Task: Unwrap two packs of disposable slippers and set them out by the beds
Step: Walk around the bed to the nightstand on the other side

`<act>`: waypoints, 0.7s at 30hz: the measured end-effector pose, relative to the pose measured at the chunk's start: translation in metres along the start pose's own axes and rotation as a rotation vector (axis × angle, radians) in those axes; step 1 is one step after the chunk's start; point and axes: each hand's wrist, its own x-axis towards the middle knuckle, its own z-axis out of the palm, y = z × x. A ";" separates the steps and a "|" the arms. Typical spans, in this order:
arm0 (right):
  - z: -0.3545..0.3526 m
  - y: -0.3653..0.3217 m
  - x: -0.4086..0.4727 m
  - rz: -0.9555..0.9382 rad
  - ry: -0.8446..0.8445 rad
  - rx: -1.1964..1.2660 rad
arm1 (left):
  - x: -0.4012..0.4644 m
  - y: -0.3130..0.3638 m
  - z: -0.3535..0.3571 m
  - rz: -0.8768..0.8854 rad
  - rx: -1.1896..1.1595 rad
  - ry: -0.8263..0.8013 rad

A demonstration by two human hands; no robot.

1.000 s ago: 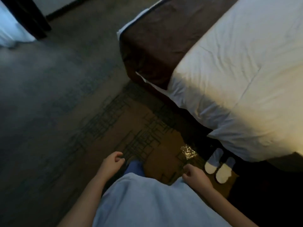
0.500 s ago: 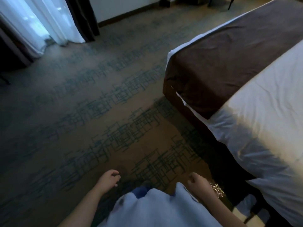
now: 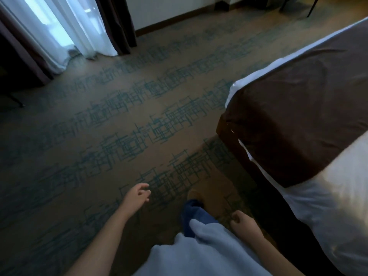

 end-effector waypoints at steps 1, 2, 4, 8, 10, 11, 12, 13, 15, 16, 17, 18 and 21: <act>-0.015 -0.018 0.018 0.002 -0.013 0.001 | 0.013 0.007 -0.006 -0.022 0.004 -0.005; -0.032 -0.037 0.034 0.000 -0.020 0.000 | 0.025 0.015 -0.013 -0.047 0.010 -0.016; -0.064 -0.078 0.062 -0.023 -0.002 0.008 | 0.049 0.029 -0.027 -0.091 0.002 -0.027; -0.123 -0.162 0.121 -0.135 0.034 0.015 | 0.103 0.056 -0.057 -0.135 -0.091 0.074; -0.149 -0.204 0.148 -0.178 0.037 0.013 | 0.128 0.067 -0.068 -0.153 -0.115 0.102; -0.160 -0.225 0.161 -0.193 0.038 0.019 | 0.141 0.072 -0.074 -0.168 -0.124 0.103; -0.171 -0.246 0.175 -0.199 0.033 0.031 | 0.155 0.077 -0.080 -0.182 -0.130 0.099; -0.182 -0.267 0.189 -0.196 0.022 0.045 | 0.170 0.083 -0.085 -0.194 -0.129 0.092; -0.199 -0.302 0.221 -0.190 0.013 0.065 | 0.209 0.095 -0.096 -0.205 -0.116 0.066; -0.206 -0.318 0.237 -0.187 0.018 0.076 | 0.231 0.102 -0.103 -0.197 -0.110 0.049; -0.214 -0.333 0.251 -0.188 0.027 0.084 | 0.252 0.112 -0.112 -0.181 -0.095 0.030; -0.220 -0.347 0.263 -0.188 0.037 0.092 | 0.273 0.123 -0.123 -0.163 -0.061 0.013; -0.234 -0.384 0.285 -0.142 0.082 0.151 | 0.333 0.165 -0.165 -0.110 0.109 -0.070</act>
